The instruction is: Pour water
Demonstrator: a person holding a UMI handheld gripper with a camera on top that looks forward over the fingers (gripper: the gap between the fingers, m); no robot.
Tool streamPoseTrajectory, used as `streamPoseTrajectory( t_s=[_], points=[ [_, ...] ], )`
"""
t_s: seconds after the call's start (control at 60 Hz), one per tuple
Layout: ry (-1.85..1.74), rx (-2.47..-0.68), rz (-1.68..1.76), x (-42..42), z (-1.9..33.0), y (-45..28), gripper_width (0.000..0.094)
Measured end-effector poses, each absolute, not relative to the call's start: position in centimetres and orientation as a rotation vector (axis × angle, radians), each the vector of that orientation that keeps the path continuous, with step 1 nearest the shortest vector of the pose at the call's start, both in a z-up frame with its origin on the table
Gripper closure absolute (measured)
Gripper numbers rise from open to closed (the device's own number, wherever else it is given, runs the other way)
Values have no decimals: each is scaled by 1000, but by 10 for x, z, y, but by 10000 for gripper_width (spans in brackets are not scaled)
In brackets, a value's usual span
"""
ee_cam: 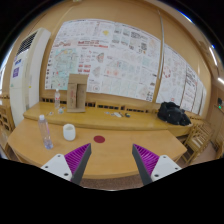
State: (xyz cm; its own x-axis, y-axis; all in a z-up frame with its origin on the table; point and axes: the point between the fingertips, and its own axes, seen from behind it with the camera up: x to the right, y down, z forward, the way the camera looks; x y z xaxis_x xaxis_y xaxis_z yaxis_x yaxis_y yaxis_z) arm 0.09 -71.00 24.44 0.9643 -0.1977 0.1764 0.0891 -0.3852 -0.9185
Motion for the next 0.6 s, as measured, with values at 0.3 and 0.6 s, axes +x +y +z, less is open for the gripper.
streamPoseTrajectory(
  t_s=[0.3,0.6],
  points=[
    [62,-2101,-297,-47,122,-743,89],
    [-31,-2145,-139,-207,46,-691,87]
  ],
)
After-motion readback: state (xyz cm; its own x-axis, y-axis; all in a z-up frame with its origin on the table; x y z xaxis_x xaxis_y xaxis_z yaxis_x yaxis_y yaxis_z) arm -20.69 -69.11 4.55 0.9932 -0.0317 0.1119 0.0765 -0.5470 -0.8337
